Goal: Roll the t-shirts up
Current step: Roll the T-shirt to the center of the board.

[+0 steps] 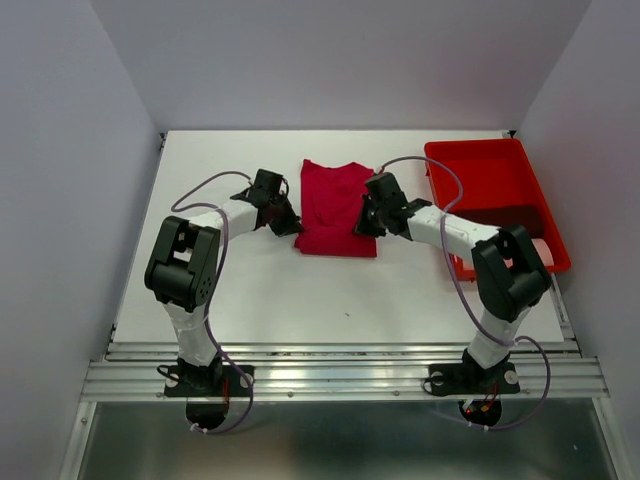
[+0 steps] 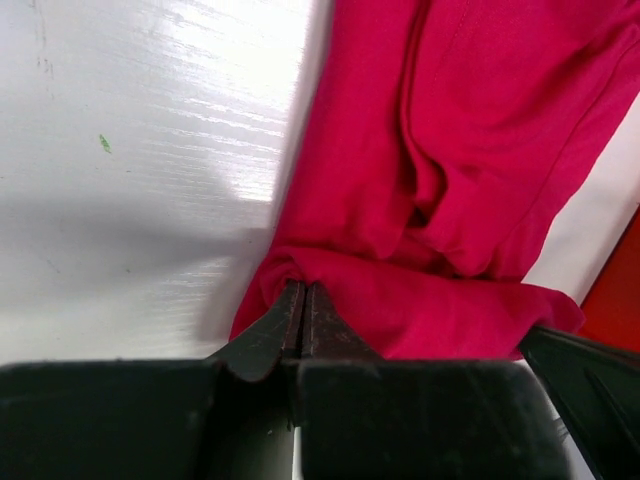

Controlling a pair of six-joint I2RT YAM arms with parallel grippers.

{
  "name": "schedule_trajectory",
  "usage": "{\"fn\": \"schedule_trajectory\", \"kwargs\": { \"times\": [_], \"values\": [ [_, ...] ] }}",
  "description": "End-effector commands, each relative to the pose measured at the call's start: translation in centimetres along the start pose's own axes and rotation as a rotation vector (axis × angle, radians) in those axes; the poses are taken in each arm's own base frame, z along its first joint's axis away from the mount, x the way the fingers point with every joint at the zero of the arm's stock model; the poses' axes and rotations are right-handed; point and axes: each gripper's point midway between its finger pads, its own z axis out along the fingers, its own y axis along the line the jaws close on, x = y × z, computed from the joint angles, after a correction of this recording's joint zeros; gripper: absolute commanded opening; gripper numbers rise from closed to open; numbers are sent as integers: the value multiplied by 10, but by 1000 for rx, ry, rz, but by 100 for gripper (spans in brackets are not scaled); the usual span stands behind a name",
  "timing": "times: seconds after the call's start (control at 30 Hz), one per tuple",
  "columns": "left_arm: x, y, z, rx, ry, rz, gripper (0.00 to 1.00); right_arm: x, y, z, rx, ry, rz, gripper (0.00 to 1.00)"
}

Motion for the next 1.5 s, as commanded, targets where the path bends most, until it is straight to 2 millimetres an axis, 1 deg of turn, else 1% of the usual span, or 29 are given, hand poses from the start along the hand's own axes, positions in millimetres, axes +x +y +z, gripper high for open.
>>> {"fn": "schedule_trajectory", "kwargs": {
  "times": [0.0,0.03,0.07,0.1,0.17,0.2,0.23,0.3,0.37,0.43,0.47,0.5,0.53,0.57,0.6,0.63,0.7,0.73,0.8,0.83,0.87,0.9,1.0,1.13,1.17,1.27,1.3,1.37,1.47],
  "values": [
    [-25,-21,-17,38,-75,43,10,-27,-11,13,54,-68,23,1],
    [-30,-22,-25,30,-104,51,18,-23,-17,20,74,-59,21,1],
    [-33,-21,-29,25,-120,65,22,-22,-19,22,83,-60,17,1],
    [-36,-18,-33,2,-144,69,33,-22,-22,26,96,-58,14,1],
    [-44,-20,-48,-3,-185,94,47,-22,-25,31,113,-61,1,1],
    [-46,-18,-52,-22,-202,101,58,-24,-25,33,117,-64,-5,1],
    [-49,-22,-62,-12,-226,108,63,-23,-28,38,127,-60,-13,1],
    [-51,-25,-70,-10,-248,121,69,-24,-27,42,129,-58,-20,1],
    [-48,-33,-80,-8,-275,139,72,-25,-27,47,133,-56,-25,1],
    [-41,-42,-83,-11,-289,166,67,-24,-26,50,131,-50,-23,1],
    [-41,-43,-83,-10,-290,163,64,-24,-27,50,131,-48,-22,1],
    [-31,-51,-82,12,-266,179,53,-25,-25,49,127,-53,-23,1],
    [-26,-56,-78,28,-253,185,45,-26,-25,47,127,-55,-23,1],
    [-13,-64,-74,66,-209,200,39,-28,-24,43,123,-63,-21,1],
    [-8,-67,-69,81,-195,198,27,-31,-22,39,120,-71,-22,1],
    [-4,-71,-68,99,-183,205,22,-32,-21,36,117,-78,-20,1],
    [4,-72,-58,113,-150,199,13,-41,-15,21,98,-108,-16,1],
    [6,-69,-53,108,-140,193,11,-43,-13,15,89,-115,-15,1],
    [7,-67,-46,102,-133,192,9,-45,-7,7,64,-121,-11,1],
    [8,-66,-41,98,-128,193,7,-46,-1,0,34,-119,-4,1],
    [7,-66,-39,99,-127,194,7,-45,2,-2,20,-114,1,1],
    [7,-65,-33,93,-122,194,4,-43,8,-4,-8,-100,6,1],
    [7,-60,-22,72,-116,197,0,-40,13,-2,-40,-89,23,1],
    [7,-49,-3,24,-111,193,0,-29,7,10,-30,-57,36,1],
    [5,-47,0,17,-114,195,0,-23,2,16,-16,-42,39,1],
    [5,-39,9,-9,-113,197,0,-21,-18,29,71,-57,6,1],
    [5,-38,10,-11,-111,201,0,-15,-31,35,126,-43,1,1],
    [6,-34,13,-22,-108,209,0,-15,-45,40,187,-60,-28,1],
    [11,-26,16,-36,-96,217,0,-2,-53,48,201,-17,-40,1]
  ]
}}
